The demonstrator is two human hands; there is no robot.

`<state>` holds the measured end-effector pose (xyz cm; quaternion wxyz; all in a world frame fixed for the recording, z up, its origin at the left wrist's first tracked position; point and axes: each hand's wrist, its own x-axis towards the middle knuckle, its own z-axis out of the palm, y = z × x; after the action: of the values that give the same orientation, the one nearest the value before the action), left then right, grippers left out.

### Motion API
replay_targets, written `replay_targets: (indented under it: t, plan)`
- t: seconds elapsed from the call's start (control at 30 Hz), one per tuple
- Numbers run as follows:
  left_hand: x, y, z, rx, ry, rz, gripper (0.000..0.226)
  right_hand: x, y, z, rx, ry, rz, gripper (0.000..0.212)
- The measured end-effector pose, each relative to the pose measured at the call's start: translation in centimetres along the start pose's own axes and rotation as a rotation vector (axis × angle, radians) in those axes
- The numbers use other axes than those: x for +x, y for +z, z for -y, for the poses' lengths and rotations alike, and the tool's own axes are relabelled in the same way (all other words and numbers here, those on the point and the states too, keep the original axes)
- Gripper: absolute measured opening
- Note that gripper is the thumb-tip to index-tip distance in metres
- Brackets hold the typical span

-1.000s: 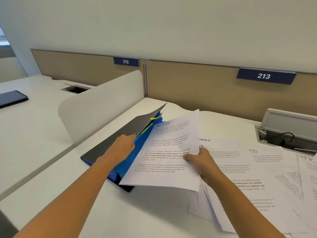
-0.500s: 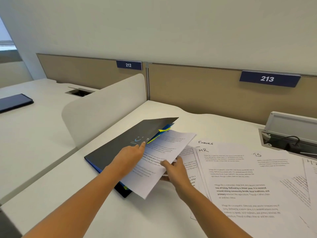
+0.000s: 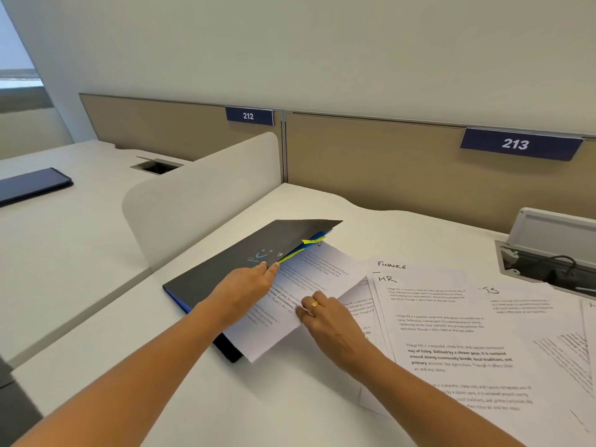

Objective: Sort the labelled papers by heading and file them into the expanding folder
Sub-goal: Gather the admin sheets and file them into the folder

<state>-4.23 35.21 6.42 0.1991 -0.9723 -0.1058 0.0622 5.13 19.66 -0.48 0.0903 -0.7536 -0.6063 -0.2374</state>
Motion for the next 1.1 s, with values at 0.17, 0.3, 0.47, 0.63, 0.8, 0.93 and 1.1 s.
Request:
replay_targets:
  t: [0.17,0.3,0.47,0.63,0.8,0.93,1.1]
  plan:
    - [-0.4,-0.2,-0.1,0.05,0.024,0.037,0.072,1.8,1.5,-0.2,-0.048,-0.156,-0.009,0.029]
    - [-0.6,0.0,0.3,0.071,0.048,0.052,0.072,3.5,1.9,0.7,-0.003,-0.186,0.07,0.026]
    - [-0.9,0.2,0.6,0.011,0.061,0.047,0.063,5.4,3.0,1.5,0.079,-0.141,0.143,0.045]
    - [-1.1,1.1,1.2,-0.064,0.088,-0.171,0.065,7.1,3.5,2.2,0.107,-0.116,0.177,0.039]
    - [-1.0,1.0,1.5,-0.055,0.098,-0.201,0.071,7.3,4.5,2.1,0.124,-0.083,0.202,0.026]
    - [-1.0,1.8,1.5,-0.132,0.087,-0.281,0.076,7.1,4.3,1.7,0.209,-0.013,0.156,0.038]
    - [-0.5,2.7,1.2,-0.15,0.11,-0.331,0.074,5.5,4.3,1.2,0.543,0.41,0.03,0.053]
